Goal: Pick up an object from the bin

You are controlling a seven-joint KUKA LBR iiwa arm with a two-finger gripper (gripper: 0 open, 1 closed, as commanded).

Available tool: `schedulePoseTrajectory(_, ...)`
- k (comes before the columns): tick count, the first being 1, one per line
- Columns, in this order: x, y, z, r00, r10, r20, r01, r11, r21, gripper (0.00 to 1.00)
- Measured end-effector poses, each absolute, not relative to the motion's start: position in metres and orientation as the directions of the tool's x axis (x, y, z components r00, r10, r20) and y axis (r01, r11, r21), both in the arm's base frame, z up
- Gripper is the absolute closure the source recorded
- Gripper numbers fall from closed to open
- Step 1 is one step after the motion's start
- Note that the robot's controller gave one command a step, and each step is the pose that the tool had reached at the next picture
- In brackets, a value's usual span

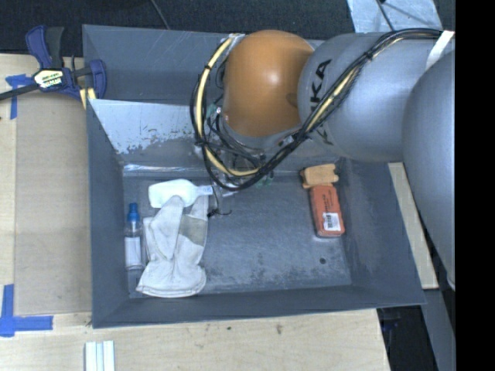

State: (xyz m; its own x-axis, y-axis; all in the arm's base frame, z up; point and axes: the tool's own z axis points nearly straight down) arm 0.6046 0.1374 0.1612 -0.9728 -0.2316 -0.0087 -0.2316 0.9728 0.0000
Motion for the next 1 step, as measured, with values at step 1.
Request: schedulePoseTrajectory(1,0.6024,0.1363,0.1407,-0.86,-0.51,-0.002,-0.51,0.86,-0.001,0.0)
